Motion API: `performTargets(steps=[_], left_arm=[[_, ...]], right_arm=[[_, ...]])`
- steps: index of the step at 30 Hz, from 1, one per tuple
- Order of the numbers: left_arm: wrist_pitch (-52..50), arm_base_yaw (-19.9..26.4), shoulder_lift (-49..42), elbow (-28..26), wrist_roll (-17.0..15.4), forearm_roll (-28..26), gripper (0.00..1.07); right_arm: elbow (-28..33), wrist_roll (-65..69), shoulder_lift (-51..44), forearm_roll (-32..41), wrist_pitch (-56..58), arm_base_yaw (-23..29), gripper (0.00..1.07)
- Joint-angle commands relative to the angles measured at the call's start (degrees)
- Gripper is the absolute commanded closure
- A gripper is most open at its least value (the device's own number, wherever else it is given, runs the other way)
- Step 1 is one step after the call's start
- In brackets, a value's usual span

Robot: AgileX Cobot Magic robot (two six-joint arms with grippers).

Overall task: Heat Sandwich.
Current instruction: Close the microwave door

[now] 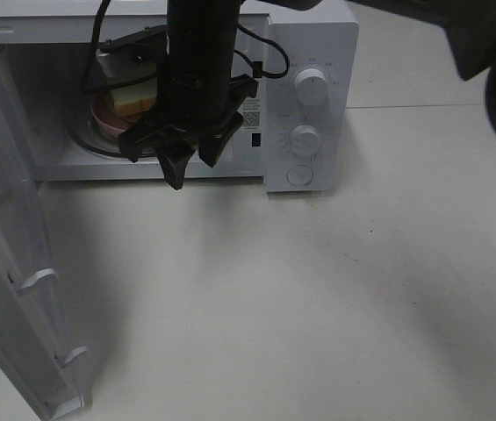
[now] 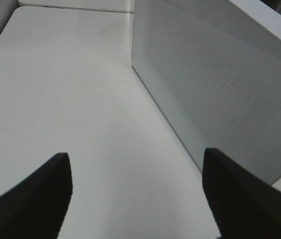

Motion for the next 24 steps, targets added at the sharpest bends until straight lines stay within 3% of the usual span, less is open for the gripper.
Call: performTargets(steps=[1, 11, 18, 24], left_arm=[[-0.52, 0.29, -0.97, 0.06, -0.06, 0.0, 0.37], [-0.52, 0.29, -0.97, 0.06, -0.06, 0.0, 0.37], [-0.52, 0.29, -0.97, 0.06, -0.06, 0.0, 0.37], [-0.52, 0.29, -0.97, 0.06, -0.06, 0.0, 0.37]], right_arm=[[5.27, 1.38, -4.87, 0.06, 1.72, 0.11, 0.52], [20.0, 1.72, -14.5, -0.06, 1.66, -0.06, 0.52], [25.32, 1.78, -19.48, -0.23, 1.66, -0.97, 0.52], [31.4, 2.18, -25.04, -0.17, 1.66, -4.87, 0.52]])
